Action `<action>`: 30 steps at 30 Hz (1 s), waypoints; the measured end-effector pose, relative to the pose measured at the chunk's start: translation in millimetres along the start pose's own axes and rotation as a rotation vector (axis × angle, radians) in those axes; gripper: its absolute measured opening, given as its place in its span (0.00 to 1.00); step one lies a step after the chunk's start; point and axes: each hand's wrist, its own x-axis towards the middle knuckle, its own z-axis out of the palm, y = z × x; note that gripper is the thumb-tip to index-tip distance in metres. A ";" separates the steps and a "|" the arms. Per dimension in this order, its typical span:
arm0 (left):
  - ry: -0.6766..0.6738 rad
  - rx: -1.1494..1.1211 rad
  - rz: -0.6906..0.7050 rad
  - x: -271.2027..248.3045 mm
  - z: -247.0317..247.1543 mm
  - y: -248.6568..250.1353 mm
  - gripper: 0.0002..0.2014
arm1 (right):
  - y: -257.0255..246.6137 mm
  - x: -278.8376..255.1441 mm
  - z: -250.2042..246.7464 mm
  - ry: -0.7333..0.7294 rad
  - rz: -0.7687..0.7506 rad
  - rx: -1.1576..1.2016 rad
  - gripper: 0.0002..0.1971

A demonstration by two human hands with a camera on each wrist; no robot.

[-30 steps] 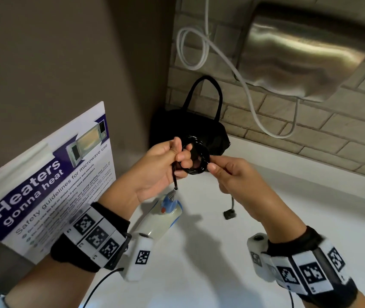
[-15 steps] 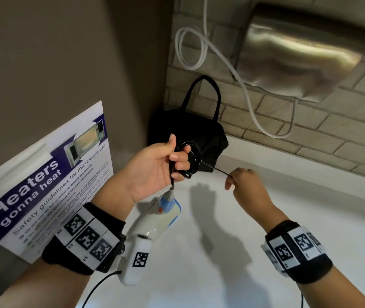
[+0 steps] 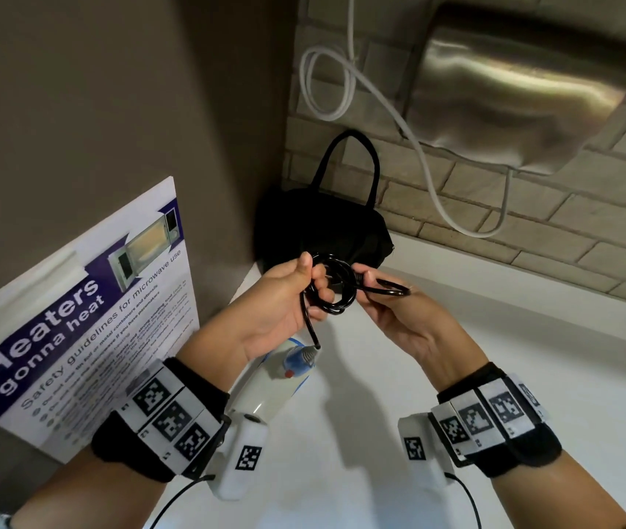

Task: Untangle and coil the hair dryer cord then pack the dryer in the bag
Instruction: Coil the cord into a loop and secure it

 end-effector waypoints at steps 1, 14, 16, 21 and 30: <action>0.028 0.015 0.024 0.0 1.2 -0.5 0.17 | 0.2 -0.8 2.0 -0.016 0.003 -0.005 0.08; 0.086 0.304 0.119 -4.5 13.8 4.5 0.18 | -5.2 -12.4 17.7 -0.083 0.184 0.071 0.14; 0.077 0.344 0.110 -4.6 12.1 7.4 0.18 | -5.9 -14.5 21.0 -0.079 0.217 0.128 0.12; 0.061 0.400 0.092 -6.9 9.1 13.3 0.17 | -3.0 -15.9 26.6 -0.093 0.263 0.271 0.13; 0.214 0.808 0.197 -6.6 18.0 12.0 0.18 | -15.1 -26.3 38.1 -0.196 0.157 -0.020 0.08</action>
